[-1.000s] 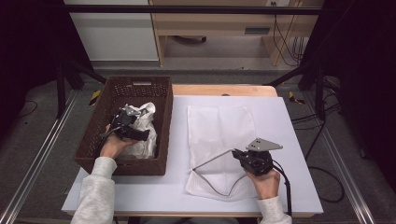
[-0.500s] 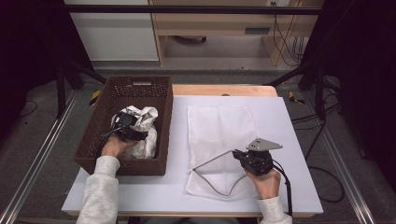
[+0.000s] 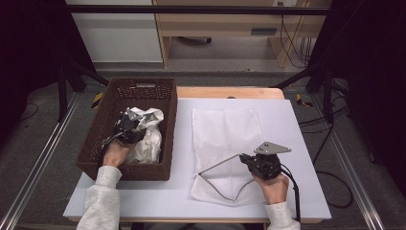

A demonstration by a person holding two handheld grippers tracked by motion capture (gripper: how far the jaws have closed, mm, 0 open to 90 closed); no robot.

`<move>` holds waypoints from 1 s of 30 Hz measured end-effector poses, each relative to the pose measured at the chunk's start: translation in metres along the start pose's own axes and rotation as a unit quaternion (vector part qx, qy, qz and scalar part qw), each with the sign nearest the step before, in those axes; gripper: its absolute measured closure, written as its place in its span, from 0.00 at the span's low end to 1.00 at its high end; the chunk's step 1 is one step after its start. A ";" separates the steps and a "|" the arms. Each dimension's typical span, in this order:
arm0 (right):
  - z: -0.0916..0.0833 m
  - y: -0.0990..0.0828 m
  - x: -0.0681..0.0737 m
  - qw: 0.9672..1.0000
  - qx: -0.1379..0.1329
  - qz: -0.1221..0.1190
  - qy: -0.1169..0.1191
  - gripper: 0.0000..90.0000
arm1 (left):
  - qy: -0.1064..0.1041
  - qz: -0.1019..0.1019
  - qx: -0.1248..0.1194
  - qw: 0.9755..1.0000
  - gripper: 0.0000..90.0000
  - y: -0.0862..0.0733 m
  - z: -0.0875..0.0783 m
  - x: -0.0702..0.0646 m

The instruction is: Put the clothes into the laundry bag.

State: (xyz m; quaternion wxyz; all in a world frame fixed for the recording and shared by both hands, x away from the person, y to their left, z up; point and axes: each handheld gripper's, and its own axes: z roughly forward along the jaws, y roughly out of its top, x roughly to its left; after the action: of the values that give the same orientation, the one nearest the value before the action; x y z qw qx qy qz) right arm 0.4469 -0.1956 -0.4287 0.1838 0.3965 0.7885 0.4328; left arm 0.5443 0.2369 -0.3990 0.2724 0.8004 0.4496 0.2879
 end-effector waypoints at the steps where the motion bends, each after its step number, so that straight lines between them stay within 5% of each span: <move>1: 0.000 0.000 0.000 1.000 0.000 -0.001 0.000 0.98 | 0.000 -0.004 -0.008 1.000 0.77 0.000 -0.002 0.000; 6: -0.001 0.000 -0.001 1.000 -0.003 0.002 -0.001 0.98 | -0.003 -0.027 -0.062 0.998 0.79 -0.002 -0.012 0.004; 13: -0.003 0.000 -0.001 1.000 -0.004 0.004 -0.001 0.98 | 0.012 -0.050 -0.133 0.990 0.79 -0.005 -0.026 0.008; 17: -0.003 0.000 -0.001 1.000 -0.004 0.004 0.000 0.98 | 0.028 -0.064 -0.184 0.980 0.79 -0.008 -0.035 0.010; 20: -0.002 0.000 -0.001 1.000 -0.003 0.002 0.000 0.98 | 0.048 -0.074 -0.228 0.970 0.79 -0.011 -0.043 0.012; 23: -0.003 0.000 -0.002 1.000 -0.003 0.005 -0.001 0.98 | 0.057 -0.082 -0.256 0.962 0.79 -0.012 -0.050 0.013; 30: -0.003 0.000 -0.003 1.000 -0.005 0.006 0.000 0.98 | 0.093 -0.073 -0.314 0.942 0.80 -0.009 -0.069 0.014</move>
State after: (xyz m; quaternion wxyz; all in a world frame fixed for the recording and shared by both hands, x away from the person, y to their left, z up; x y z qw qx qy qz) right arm 0.4472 -0.1995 -0.4271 0.1830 0.4000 0.7841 0.4378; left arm 0.4967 0.2657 -0.3543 0.4868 0.6091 0.4171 0.4669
